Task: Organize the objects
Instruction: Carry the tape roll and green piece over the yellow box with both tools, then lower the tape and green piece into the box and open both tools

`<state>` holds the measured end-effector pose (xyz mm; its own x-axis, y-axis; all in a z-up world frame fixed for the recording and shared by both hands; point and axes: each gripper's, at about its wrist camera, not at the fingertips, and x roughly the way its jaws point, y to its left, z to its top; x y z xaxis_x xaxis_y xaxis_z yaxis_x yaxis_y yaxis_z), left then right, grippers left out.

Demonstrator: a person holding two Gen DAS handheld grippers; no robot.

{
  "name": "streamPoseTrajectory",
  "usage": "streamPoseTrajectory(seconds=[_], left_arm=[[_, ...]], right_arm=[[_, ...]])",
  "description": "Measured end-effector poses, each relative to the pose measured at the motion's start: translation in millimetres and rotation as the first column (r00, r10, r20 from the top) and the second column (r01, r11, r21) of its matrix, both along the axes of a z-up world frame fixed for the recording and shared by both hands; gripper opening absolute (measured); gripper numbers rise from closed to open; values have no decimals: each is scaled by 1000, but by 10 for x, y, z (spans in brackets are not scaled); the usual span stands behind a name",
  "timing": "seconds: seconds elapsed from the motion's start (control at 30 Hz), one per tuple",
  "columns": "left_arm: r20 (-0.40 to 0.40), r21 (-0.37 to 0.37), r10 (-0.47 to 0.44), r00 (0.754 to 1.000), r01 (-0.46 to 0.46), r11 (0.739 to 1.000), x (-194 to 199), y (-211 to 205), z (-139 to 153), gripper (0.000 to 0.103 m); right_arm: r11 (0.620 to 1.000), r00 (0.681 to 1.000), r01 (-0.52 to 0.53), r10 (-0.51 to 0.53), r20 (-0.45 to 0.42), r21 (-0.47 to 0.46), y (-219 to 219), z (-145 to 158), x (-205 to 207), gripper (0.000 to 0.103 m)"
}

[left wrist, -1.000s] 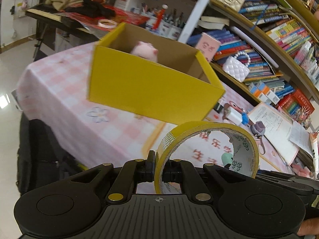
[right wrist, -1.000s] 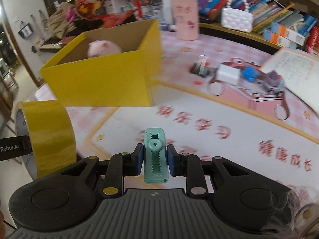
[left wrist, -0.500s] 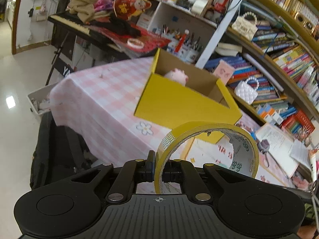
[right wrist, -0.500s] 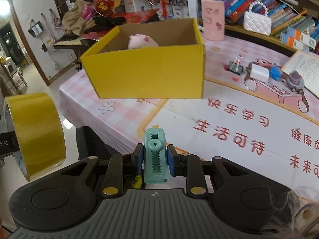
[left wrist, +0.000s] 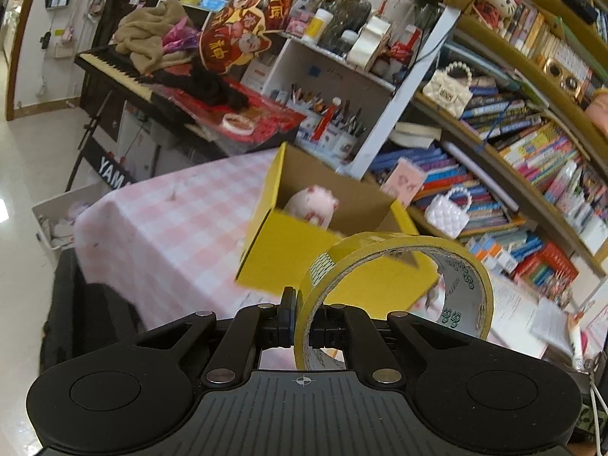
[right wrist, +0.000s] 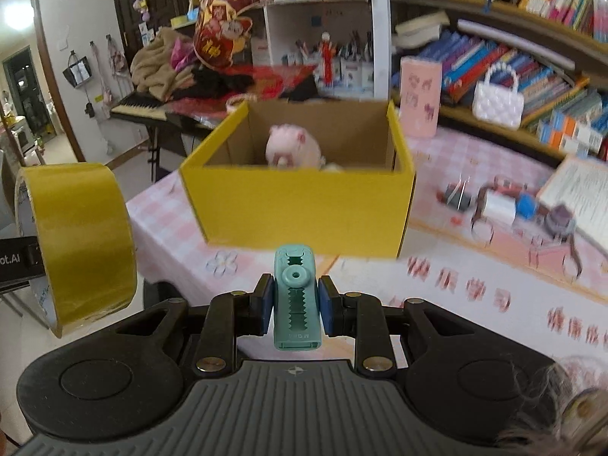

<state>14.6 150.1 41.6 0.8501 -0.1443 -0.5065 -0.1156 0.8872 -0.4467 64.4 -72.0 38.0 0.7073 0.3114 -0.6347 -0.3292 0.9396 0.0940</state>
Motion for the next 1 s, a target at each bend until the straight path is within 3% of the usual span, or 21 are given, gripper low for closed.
streamPoseTrajectory(seconds=[0.07, 0.23, 0.4, 0.73, 0.87, 1.0], left_arm=[[21, -17, 2, 1000, -2, 1000, 172, 9, 65, 4], [93, 38, 26, 995, -30, 999, 588, -17, 289, 4], [92, 97, 25, 995, -34, 995, 1030, -95, 320, 4], [-36, 236, 36, 999, -26, 971, 1684, -373, -27, 5], [-90, 327, 28, 996, 3, 945, 1858, -491, -154, 4], [-125, 356, 16, 992, 30, 934, 1999, -557, -216, 4]], right_arm=[[1000, 999, -2, 2, 52, -4, 1, 120, 141, 23], [1000, 986, 9, -10, 169, 11, -20, 368, 572, 23], [1000, 974, 7, -10, 225, 14, -57, 441, 1026, 23], [985, 976, -130, 148, 161, -117, 0, 28, 1714, 23], [952, 964, -233, 253, 83, -198, 99, -181, 1893, 23], [921, 945, -297, 321, 58, -251, 199, -291, 1996, 23]])
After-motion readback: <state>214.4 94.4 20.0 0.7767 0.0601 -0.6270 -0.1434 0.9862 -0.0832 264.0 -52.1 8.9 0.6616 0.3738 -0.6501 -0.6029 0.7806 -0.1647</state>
